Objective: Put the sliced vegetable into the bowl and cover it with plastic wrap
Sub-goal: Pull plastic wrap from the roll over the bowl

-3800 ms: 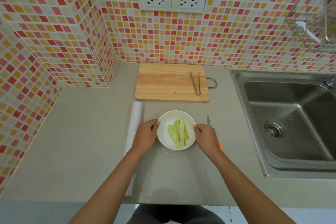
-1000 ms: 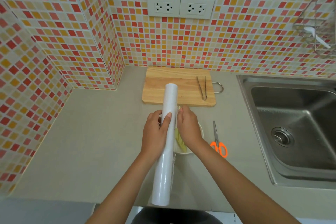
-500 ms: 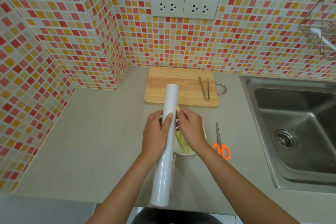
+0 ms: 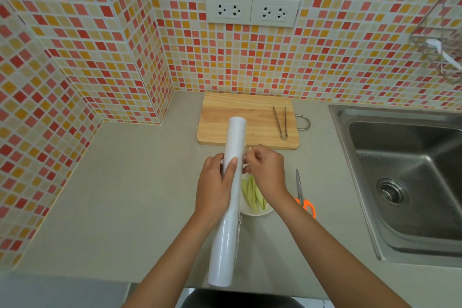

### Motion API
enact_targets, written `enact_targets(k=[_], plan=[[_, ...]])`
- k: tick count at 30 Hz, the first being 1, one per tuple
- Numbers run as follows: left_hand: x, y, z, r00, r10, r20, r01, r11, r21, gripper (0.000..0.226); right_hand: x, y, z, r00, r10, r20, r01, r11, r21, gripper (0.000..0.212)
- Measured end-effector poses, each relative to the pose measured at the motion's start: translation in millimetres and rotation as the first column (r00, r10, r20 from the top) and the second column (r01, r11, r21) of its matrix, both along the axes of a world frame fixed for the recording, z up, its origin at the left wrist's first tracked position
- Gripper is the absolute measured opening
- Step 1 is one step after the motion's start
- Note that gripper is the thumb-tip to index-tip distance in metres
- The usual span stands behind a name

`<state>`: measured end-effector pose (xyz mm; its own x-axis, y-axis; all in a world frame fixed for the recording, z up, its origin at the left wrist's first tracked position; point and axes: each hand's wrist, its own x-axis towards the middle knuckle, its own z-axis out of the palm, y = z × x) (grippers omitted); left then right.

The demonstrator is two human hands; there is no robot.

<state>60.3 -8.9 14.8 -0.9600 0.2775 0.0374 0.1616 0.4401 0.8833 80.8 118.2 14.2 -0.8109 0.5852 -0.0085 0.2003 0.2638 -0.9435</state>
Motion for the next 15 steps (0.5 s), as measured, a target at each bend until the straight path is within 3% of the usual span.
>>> enact_targets(k=[3, 6, 15], plan=[[-2, -3, -1, 0.999, 0.013, 0.043, -0.015, 0.999, 0.041, 0.026, -2, 5, 2, 0.998, -0.064, 0.007, 0.064, 0.973, -0.223, 0.022], [-2, -4, -1, 0.999, 0.003, 0.04, -0.004, 1.0, 0.026, 0.025, -3, 5, 4, 0.999, -0.037, 0.013, 0.039, 0.949, -0.314, 0.02], [1, -4, 1, 0.996, -0.04, -0.082, 0.026, 0.987, -0.159, 0.033, -4, -2, 10, 0.998, -0.069, -0.002, 0.067, 0.977, -0.202, 0.021]])
